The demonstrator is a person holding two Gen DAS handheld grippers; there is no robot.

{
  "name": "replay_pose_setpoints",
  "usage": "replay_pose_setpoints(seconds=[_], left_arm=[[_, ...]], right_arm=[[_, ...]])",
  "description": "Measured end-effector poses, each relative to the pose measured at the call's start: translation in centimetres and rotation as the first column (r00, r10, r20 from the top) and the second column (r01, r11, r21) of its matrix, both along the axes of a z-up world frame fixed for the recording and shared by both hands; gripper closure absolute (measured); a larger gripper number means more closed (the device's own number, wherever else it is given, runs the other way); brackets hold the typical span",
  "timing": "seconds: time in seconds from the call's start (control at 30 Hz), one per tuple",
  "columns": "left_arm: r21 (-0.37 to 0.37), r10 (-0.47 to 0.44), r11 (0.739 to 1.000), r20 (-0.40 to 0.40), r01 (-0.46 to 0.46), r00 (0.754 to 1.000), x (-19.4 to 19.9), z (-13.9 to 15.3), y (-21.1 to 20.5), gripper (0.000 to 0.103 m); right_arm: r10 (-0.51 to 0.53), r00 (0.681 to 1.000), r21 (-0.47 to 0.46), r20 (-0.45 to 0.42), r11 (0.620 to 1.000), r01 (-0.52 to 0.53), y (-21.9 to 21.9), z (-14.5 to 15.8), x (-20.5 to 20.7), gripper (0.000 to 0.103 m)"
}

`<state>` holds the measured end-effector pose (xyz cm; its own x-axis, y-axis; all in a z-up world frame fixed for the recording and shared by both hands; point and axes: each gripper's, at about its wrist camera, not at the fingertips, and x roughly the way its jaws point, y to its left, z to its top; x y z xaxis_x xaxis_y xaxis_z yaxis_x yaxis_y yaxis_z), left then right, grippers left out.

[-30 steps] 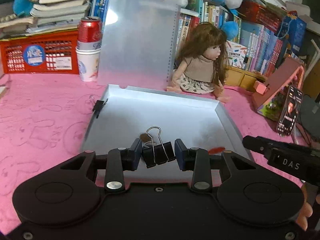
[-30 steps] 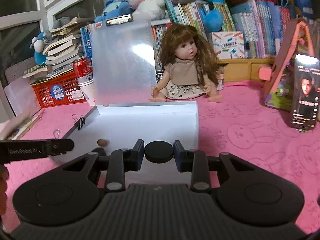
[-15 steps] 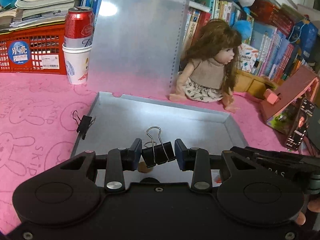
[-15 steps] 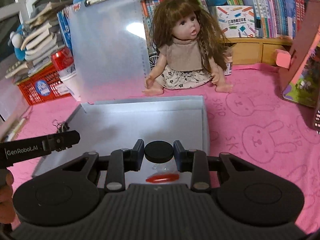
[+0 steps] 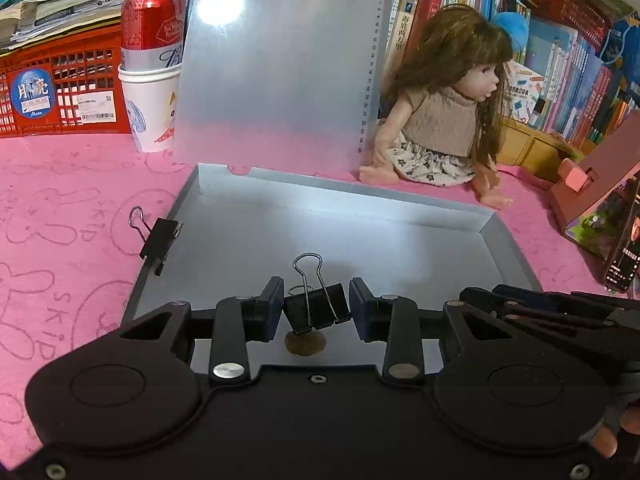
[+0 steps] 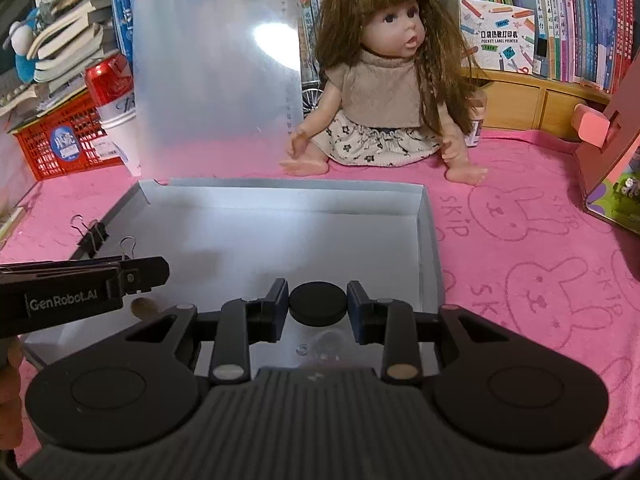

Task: Organize rigid objects
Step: 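Carry the binder clip and black lid over the white box with both tools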

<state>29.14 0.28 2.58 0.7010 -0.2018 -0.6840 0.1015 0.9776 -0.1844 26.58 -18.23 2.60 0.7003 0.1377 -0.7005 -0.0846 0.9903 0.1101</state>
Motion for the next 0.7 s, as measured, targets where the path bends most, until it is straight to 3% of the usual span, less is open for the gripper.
replay_pose_setpoints(seconds=[0.7], left_arm=[[0.095,-0.049,0.994,-0.004,0.049,0.999,0.9,-1.5,-0.9,0.069]], right_arm=[[0.001,1.000,-0.043,-0.011,0.999,-0.001,0.2,-1.0,0.6,0.066]])
